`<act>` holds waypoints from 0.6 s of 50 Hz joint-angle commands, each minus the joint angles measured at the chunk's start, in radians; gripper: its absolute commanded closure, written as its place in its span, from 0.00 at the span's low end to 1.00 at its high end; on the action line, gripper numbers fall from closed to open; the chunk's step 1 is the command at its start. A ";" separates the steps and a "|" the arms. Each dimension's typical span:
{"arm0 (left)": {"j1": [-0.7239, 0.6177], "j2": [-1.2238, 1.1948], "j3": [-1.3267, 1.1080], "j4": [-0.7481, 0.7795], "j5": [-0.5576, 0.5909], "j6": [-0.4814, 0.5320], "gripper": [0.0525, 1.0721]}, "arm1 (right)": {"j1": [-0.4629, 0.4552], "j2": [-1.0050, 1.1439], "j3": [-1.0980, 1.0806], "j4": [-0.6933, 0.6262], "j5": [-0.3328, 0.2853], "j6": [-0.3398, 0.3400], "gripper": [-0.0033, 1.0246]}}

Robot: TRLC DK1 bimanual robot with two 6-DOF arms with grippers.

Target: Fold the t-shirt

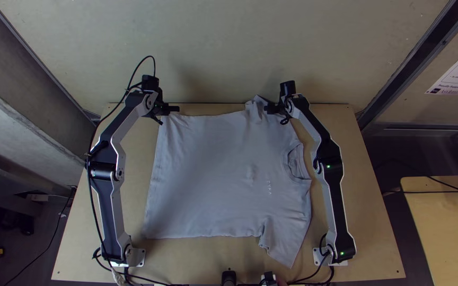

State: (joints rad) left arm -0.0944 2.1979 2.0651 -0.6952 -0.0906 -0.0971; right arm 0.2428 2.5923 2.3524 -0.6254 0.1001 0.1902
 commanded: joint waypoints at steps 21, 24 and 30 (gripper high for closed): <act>0.005 -0.041 0.029 -0.010 0.008 0.002 0.98 | 0.003 0.006 0.005 -0.120 0.070 -0.021 0.97; 0.005 -0.038 0.032 -0.010 0.008 0.000 0.98 | -0.002 -0.009 0.005 -0.125 0.072 -0.018 0.97; 0.004 -0.035 0.040 -0.006 0.008 -0.004 0.98 | -0.013 -0.035 0.004 -0.128 0.072 -0.008 0.97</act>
State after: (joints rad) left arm -0.0944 2.1979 2.0689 -0.6952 -0.0906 -0.0975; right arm 0.2508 2.5835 2.3703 -0.7132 0.1509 0.1757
